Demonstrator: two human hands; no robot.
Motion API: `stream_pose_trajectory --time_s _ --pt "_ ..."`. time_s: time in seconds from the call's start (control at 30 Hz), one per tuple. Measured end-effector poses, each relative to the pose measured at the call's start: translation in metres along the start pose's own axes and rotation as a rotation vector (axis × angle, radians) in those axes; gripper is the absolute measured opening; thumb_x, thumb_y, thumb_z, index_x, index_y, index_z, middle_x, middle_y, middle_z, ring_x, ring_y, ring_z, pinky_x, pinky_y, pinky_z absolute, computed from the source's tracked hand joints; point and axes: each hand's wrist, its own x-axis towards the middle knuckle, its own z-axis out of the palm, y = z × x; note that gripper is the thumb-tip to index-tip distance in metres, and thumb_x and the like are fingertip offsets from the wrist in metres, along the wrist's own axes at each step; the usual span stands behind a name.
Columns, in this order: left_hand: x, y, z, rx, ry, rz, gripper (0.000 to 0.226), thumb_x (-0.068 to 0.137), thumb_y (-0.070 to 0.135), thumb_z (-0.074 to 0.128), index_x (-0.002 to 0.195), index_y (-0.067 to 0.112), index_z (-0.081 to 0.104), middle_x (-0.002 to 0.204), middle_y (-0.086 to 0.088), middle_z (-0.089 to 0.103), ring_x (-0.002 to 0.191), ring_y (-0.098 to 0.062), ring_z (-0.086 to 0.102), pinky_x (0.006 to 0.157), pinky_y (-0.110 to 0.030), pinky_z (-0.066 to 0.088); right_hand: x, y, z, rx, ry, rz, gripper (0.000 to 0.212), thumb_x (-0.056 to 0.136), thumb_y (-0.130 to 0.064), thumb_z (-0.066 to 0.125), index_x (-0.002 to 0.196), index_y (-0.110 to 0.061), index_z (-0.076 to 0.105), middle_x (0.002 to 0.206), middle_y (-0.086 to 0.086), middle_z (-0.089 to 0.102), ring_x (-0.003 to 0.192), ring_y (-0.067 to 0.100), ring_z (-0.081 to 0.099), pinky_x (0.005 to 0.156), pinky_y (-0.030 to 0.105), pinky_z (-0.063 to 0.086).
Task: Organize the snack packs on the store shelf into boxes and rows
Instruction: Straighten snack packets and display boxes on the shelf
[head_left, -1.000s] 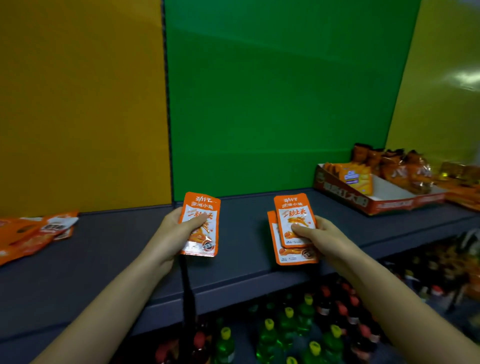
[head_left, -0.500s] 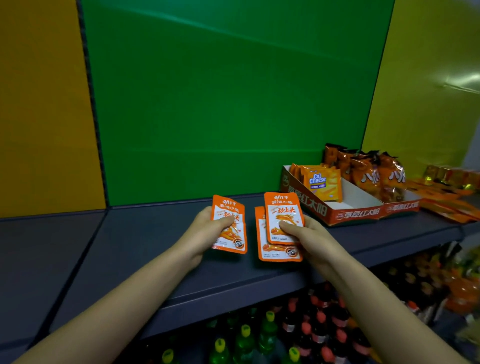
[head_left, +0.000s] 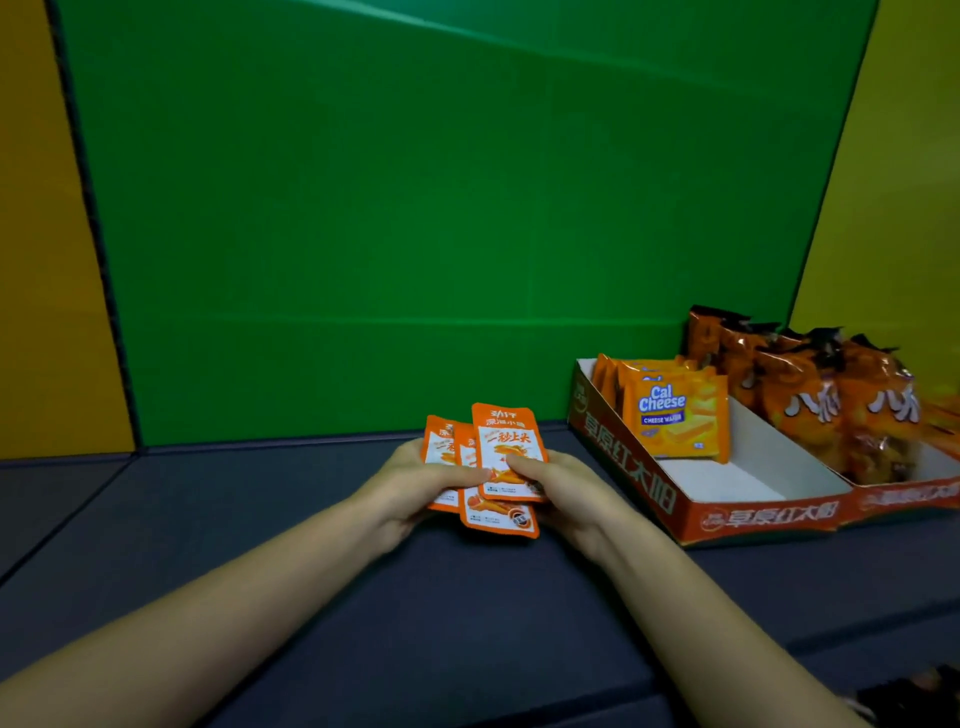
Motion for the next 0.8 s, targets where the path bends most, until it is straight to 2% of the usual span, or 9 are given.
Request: stream_pose_trajectory --time_s 0.1,0.2,0.3,0.4,0.47,0.6,0.8 --pt "0.012 -0.001 -0.001 -0.029 0.063 -0.009 0.025 0.076 -0.002 0.071 0.097 0.008 0.064 0.082 -0.005 0.074 0.062 -0.012 0.071 0.055 -0.021 0.057 0.020 -0.004 -0.007 -0.016 -0.028 -0.001 0.014 0.094 -0.015 0.054 0.105 -0.010 0.061 0.097 0.007 0.069 0.083 0.018 0.066 0.075 0.027 0.054" --pt "0.020 -0.001 -0.005 -0.012 0.150 0.002 0.020 0.077 -0.005 0.068 0.092 0.009 0.063 0.086 -0.007 0.071 0.058 -0.010 0.070 0.055 -0.019 0.057 0.039 -0.007 -0.018 -0.072 0.039 -0.013 0.018 0.094 -0.013 0.054 0.109 -0.007 0.061 0.105 0.011 0.069 0.083 0.018 0.065 0.078 0.029 0.053" --pt "0.029 0.004 -0.012 0.029 0.247 0.011 0.017 0.078 -0.005 0.067 0.087 0.009 0.062 0.084 -0.007 0.069 0.053 -0.007 0.068 0.051 -0.016 0.055 0.055 -0.008 -0.033 -0.486 0.226 -0.077 0.031 0.091 -0.013 0.056 0.120 -0.003 0.055 0.122 0.016 0.063 0.103 0.025 0.063 0.090 0.034 0.048" --pt "0.041 0.007 -0.010 0.023 0.291 0.032 0.018 0.079 -0.003 0.067 0.089 0.011 0.061 0.088 -0.007 0.069 0.065 -0.013 0.069 0.058 -0.020 0.056 0.059 -0.008 -0.040 -0.812 0.344 -0.102 0.044 0.092 -0.015 0.053 0.132 -0.003 0.039 0.133 0.018 0.052 0.121 0.033 0.052 0.098 0.036 0.042" --pt "0.049 0.003 -0.005 0.008 0.310 0.051 0.020 0.079 -0.002 0.068 0.091 0.012 0.060 0.091 -0.007 0.069 0.075 -0.016 0.067 0.065 -0.023 0.054 0.057 -0.006 -0.037 -0.965 0.346 -0.146 0.045 0.093 -0.016 0.050 0.133 -0.002 0.036 0.135 0.018 0.047 0.122 0.035 0.049 0.098 0.038 0.041" --pt "0.054 -0.007 -0.007 0.003 0.326 0.043 0.030 0.078 0.000 0.070 0.105 0.008 0.059 0.099 -0.009 0.070 0.083 -0.019 0.067 0.070 -0.026 0.053 0.053 -0.002 -0.036 -1.199 0.334 -0.185 0.045 0.096 -0.020 0.045 0.136 -0.004 0.033 0.134 0.018 0.038 0.119 0.036 0.049 0.093 0.041 0.044" --pt "0.051 -0.010 -0.022 -0.005 0.318 0.021 0.037 0.078 0.003 0.070 0.113 0.006 0.058 0.102 -0.011 0.071 0.084 -0.021 0.069 0.069 -0.027 0.054 0.057 0.001 -0.044 -1.402 0.282 -0.178 0.045 0.099 -0.029 0.035 0.140 -0.009 0.032 0.136 0.017 0.036 0.125 0.033 0.038 0.102 0.042 0.036"
